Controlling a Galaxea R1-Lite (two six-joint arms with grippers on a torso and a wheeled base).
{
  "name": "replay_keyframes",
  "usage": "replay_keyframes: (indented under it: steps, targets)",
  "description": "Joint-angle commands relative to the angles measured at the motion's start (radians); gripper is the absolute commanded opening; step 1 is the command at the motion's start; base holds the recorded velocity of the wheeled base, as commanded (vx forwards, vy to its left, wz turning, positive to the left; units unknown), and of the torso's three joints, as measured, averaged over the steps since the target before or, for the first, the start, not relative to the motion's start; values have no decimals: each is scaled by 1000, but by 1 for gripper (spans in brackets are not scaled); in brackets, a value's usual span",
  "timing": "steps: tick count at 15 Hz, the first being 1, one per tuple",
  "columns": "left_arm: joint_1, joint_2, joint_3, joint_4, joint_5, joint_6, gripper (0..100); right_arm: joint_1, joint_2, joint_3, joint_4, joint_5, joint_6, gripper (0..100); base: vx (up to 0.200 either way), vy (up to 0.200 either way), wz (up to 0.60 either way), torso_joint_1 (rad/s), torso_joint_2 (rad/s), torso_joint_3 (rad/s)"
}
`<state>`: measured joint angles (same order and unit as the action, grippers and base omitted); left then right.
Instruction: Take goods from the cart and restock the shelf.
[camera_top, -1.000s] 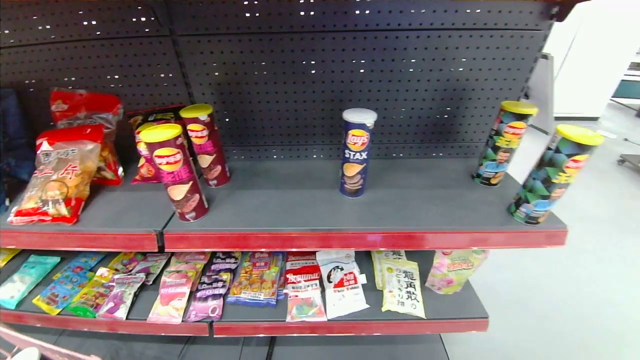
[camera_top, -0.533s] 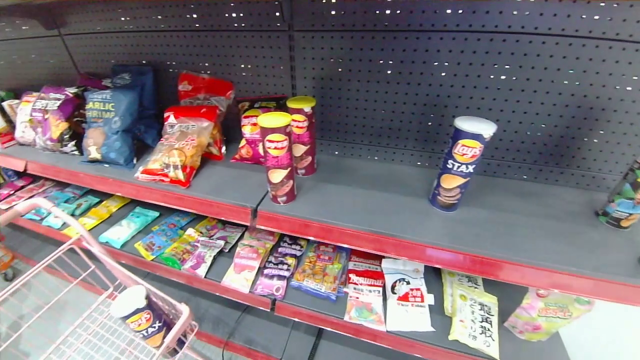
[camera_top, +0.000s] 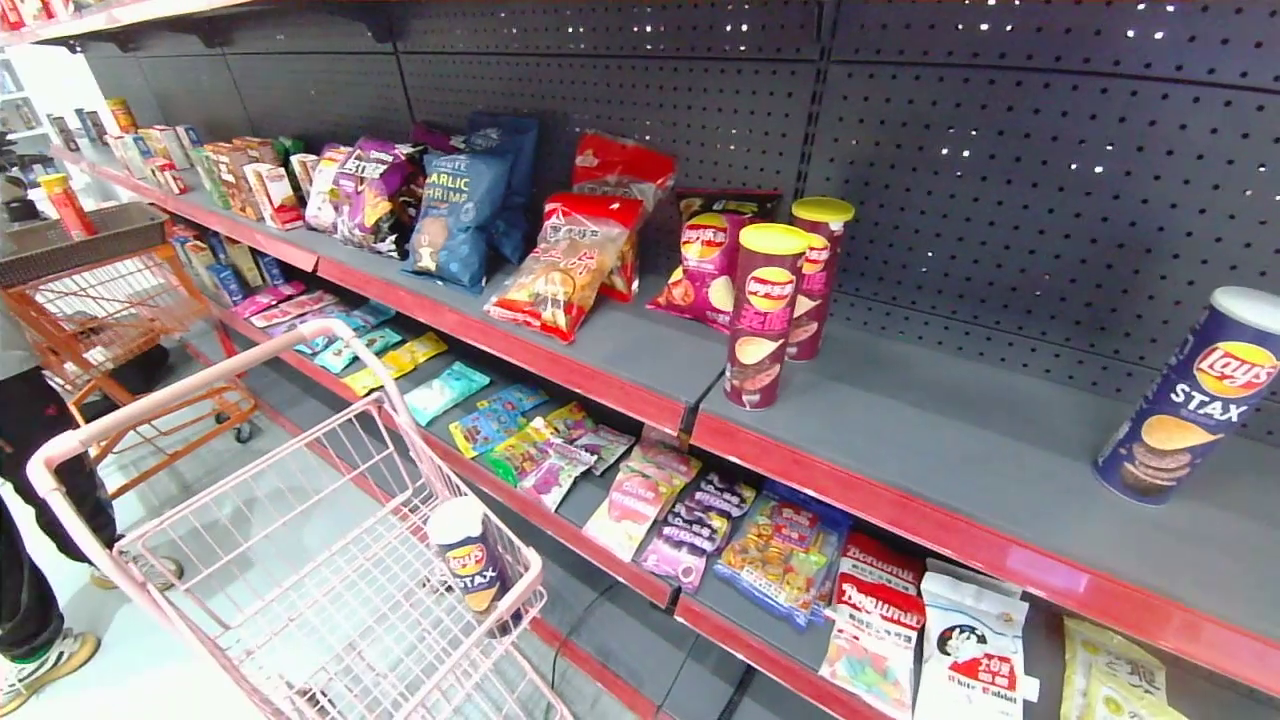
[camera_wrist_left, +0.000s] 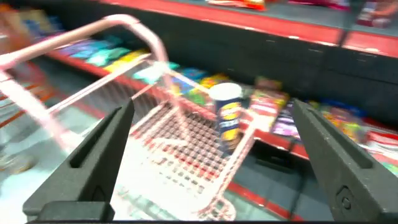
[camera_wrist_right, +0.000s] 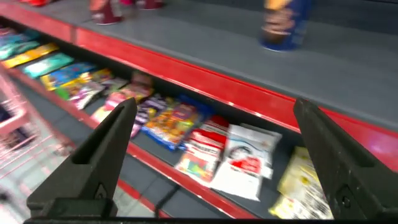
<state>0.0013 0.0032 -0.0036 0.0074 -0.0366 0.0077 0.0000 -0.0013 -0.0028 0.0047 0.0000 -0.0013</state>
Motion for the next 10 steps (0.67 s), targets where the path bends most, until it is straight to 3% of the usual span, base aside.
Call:
replay_keyframes:
  steps: [1,4,10]
  targets:
    - [0,0,1,0,0,0,100,0,1,0,0,0,0,100,0,0,0,0,0,0]
    - [0,0,1,0,0,0,100,0,1,0,0,0,0,100,0,0,0,-14,19,19]
    - [0,1,-1,0,0,0,100,0,1,0,0,-2,1,100,0,0,0,-142,338,191]
